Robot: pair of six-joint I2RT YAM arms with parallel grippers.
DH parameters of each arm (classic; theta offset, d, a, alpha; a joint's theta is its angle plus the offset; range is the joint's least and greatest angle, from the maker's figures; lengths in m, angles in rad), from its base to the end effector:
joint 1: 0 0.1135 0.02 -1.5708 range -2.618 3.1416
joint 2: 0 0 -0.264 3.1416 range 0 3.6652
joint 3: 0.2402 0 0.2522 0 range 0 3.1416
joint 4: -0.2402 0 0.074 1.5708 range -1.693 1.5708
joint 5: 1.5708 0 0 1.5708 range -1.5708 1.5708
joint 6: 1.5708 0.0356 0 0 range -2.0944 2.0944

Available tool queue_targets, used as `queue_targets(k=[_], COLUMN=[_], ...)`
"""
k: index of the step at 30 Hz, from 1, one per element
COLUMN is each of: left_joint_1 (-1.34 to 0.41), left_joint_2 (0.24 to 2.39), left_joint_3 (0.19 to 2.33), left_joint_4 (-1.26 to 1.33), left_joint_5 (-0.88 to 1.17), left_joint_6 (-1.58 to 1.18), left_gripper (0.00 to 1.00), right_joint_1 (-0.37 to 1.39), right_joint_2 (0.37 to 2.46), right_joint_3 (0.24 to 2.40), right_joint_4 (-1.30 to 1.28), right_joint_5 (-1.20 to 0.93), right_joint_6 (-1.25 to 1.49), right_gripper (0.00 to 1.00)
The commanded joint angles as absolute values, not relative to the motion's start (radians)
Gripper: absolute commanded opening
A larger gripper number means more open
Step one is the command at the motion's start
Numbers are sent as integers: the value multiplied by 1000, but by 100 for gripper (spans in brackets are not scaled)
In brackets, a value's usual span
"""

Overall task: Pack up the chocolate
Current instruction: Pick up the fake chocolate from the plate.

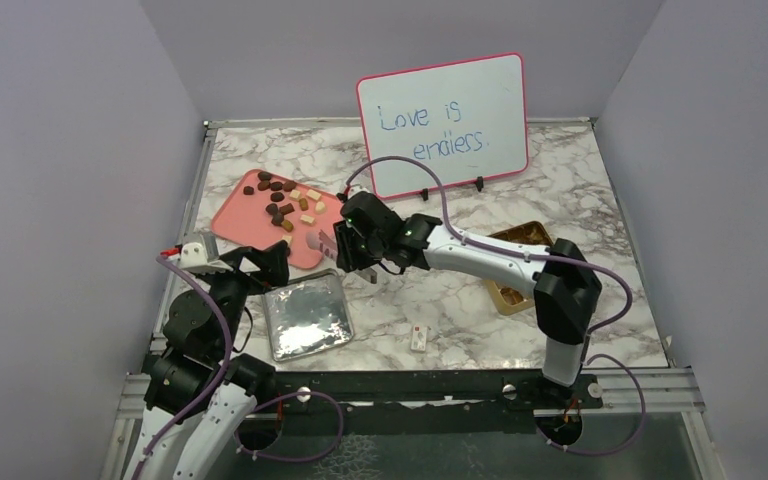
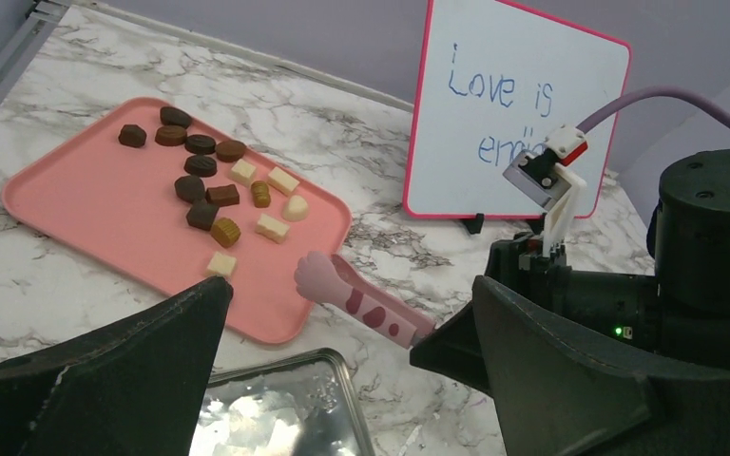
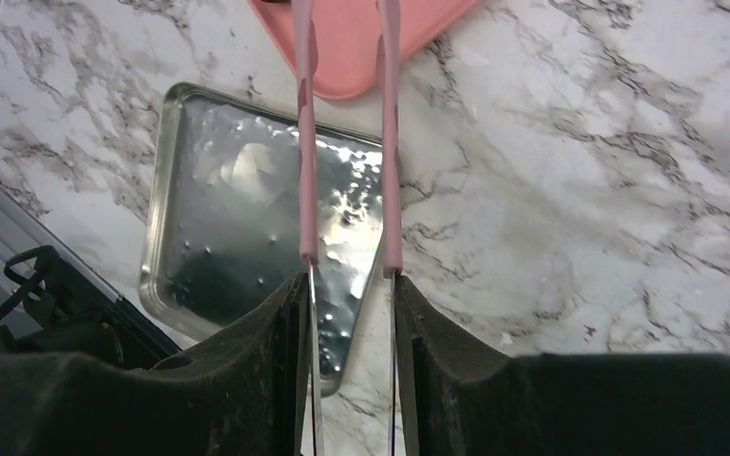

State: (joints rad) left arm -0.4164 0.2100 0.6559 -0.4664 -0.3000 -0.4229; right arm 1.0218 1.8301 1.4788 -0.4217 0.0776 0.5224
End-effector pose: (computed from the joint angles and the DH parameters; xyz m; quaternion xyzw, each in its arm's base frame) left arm 0.0636 -0.0166 0.3261 -0.1069 0.7060 -0.1844 0.6754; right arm 0.2198 0.3540 0.2643 -0.2129 0.8960 0.2452 0.3030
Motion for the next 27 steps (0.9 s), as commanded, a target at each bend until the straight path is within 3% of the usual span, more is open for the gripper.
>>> queue_targets(k=[1,27], left_joint_1=[-401,-397], left_joint_2=[191,187], left_joint_3=[668,670], left_joint_4=[-491,-499], left_joint_5=[-351,-347], left_joint_6=[-431,-440], left_gripper=[99,99], right_joint_1=[1048,1063], right_joint_2=[1909,2197], right_joint_3=[1579,1826], right_joint_4=[-382,-401], right_joint_5=[44,-43], right_joint_6=[518,593], right_gripper=[39,41])
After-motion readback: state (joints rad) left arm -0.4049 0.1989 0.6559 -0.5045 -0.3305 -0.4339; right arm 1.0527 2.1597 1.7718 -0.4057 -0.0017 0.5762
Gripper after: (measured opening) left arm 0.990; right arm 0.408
